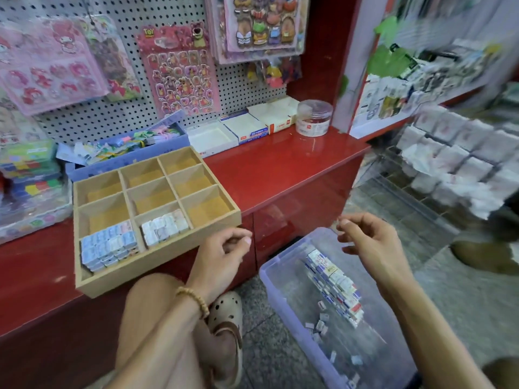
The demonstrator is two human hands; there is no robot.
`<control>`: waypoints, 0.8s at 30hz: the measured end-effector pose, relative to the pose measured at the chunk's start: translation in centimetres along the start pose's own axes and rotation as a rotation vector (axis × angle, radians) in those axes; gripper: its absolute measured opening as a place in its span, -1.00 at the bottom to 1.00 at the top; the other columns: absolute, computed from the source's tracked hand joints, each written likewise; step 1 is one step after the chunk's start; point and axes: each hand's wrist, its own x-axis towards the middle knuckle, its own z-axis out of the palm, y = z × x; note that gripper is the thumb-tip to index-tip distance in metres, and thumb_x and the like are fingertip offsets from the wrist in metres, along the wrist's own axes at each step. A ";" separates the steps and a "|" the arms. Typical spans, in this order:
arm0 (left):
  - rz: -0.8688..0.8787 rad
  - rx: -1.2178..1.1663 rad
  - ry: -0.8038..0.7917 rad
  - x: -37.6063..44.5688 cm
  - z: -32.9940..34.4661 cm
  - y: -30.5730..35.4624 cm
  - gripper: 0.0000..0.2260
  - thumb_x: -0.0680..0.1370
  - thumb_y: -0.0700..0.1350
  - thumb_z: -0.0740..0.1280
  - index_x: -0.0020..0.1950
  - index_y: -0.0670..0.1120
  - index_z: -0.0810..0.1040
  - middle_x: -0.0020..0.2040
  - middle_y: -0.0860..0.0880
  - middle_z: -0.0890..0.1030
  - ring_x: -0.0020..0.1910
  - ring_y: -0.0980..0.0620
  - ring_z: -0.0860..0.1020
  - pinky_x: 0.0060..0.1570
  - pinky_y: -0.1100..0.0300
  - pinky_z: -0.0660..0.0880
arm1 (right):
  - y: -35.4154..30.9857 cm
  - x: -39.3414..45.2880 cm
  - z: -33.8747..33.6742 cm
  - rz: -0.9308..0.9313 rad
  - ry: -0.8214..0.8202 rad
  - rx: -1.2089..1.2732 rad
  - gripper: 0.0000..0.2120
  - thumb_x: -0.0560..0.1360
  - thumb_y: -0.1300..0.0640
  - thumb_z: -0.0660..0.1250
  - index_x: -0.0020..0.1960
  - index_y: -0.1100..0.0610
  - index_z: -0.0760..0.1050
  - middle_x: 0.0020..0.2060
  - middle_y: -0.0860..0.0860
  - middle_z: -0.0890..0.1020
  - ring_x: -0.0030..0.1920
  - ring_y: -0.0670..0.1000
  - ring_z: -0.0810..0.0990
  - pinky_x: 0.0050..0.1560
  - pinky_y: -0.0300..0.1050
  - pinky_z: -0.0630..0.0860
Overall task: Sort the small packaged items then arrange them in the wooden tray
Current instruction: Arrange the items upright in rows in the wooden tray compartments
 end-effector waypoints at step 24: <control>0.067 0.752 -0.611 8.3 20.0 -20.4 -0.72 0.60 0.02 0.24 0.21 -0.11 0.55 0.11 -0.09 0.56 0.09 -0.12 0.57 0.09 0.00 0.50 | 32.8 2.2 -0.7 0.590 -0.183 -0.410 -0.87 0.58 0.15 0.30 -0.01 0.23 0.54 -0.19 0.13 0.63 -0.12 0.14 0.59 -0.03 0.05 0.53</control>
